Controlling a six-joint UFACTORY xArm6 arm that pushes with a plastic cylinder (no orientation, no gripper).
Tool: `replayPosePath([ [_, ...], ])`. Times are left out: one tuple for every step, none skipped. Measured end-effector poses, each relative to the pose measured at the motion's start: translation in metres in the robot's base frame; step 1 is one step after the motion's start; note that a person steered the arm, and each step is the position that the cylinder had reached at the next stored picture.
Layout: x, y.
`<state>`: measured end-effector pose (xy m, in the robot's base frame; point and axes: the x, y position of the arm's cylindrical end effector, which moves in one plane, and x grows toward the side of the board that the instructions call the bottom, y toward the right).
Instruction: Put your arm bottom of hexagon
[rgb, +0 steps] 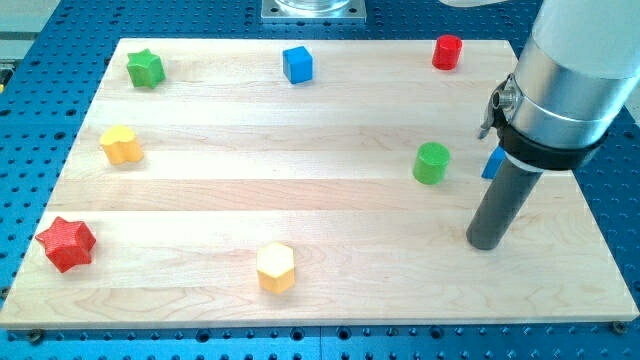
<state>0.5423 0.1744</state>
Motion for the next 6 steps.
replayPosePath([
  [0.000, 0.007],
  [0.000, 0.009],
  [0.009, 0.011],
  [0.021, 0.007],
  [0.061, -0.034],
  [0.077, -0.099],
])
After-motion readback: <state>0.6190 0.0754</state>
